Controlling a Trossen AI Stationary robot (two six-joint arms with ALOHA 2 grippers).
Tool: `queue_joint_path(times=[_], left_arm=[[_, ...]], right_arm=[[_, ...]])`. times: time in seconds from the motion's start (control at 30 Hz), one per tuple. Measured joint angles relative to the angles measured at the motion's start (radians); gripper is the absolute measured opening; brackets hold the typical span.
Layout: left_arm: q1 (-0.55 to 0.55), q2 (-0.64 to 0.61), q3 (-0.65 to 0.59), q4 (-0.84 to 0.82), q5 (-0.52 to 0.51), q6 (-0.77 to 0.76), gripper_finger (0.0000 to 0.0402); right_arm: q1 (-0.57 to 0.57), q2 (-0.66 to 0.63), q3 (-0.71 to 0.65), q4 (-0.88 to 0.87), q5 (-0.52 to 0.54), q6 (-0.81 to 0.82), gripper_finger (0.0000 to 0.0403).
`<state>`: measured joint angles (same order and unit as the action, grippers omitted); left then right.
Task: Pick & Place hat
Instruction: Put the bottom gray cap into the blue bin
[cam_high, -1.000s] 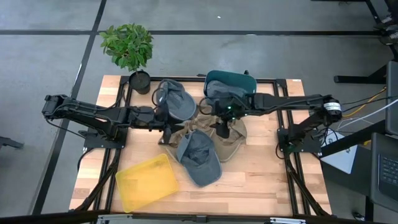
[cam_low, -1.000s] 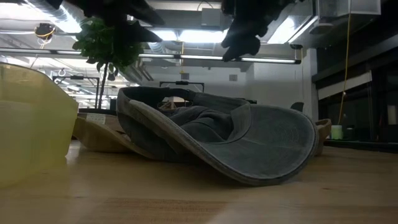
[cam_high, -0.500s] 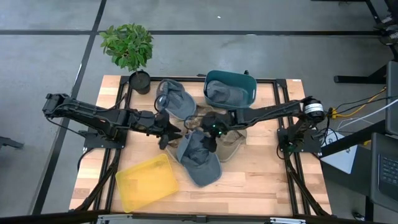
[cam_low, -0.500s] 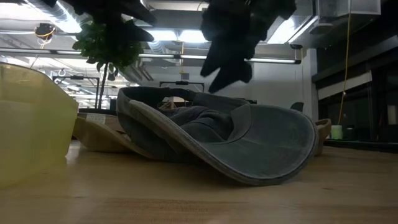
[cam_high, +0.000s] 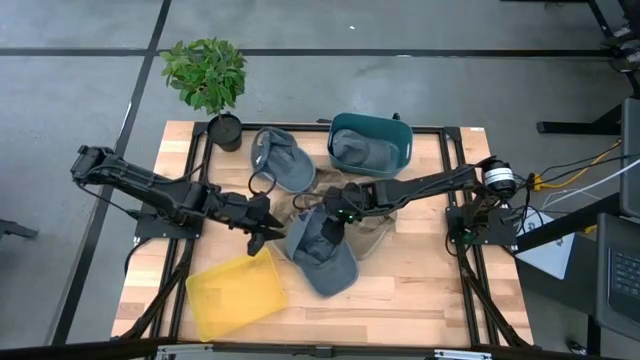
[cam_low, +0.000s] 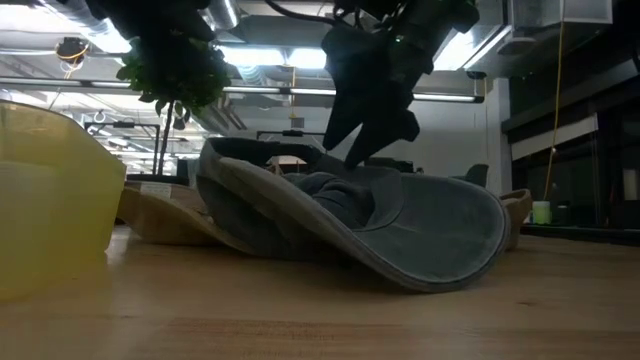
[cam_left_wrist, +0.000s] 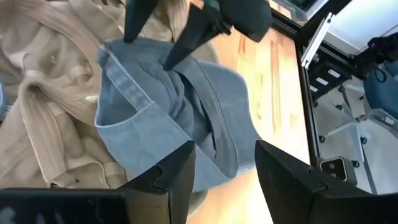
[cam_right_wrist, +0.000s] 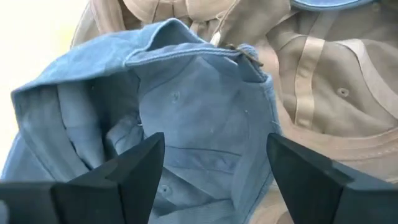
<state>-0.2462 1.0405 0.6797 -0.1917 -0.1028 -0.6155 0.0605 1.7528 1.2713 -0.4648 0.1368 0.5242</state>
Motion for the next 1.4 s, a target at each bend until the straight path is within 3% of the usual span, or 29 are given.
queue_joint_path(times=[0.37, 0.73, 0.9, 1.1, 1.23, 1.4], left_arm=[[-0.008, 0.0, 0.0, -0.001, -0.011, 0.0, 0.0161], [-0.008, 0.0, 0.0, -0.001, -0.061, 0.001, 0.0161], [-0.008, 0.0, 0.0, 0.0, -0.083, 0.001, 0.0161], [-0.007, 0.0, 0.0, 0.0, -0.121, 0.001, 0.0161], [-0.007, 0.0, 0.0, 0.0, -0.149, 0.001, 0.0161], [-0.007, 0.0, 0.0, 0.0, -0.207, 0.001, 0.0161]], right_arm=[[0.0, -0.002, 0.023, -0.011, -0.012, 0.0, 0.0282], [-0.001, -0.004, 0.133, -0.132, 0.151, -0.169, 0.0282], [-0.006, -0.002, 0.086, -0.144, 0.086, -0.139, 0.0282], [-0.007, 0.003, 0.034, -0.126, 0.08, -0.137, 0.0281], [-0.013, 0.004, 0.019, -0.122, 0.07, -0.15, 0.0247], [-0.019, 0.004, 0.019, -0.103, 0.023, -0.218, 0.0138]])
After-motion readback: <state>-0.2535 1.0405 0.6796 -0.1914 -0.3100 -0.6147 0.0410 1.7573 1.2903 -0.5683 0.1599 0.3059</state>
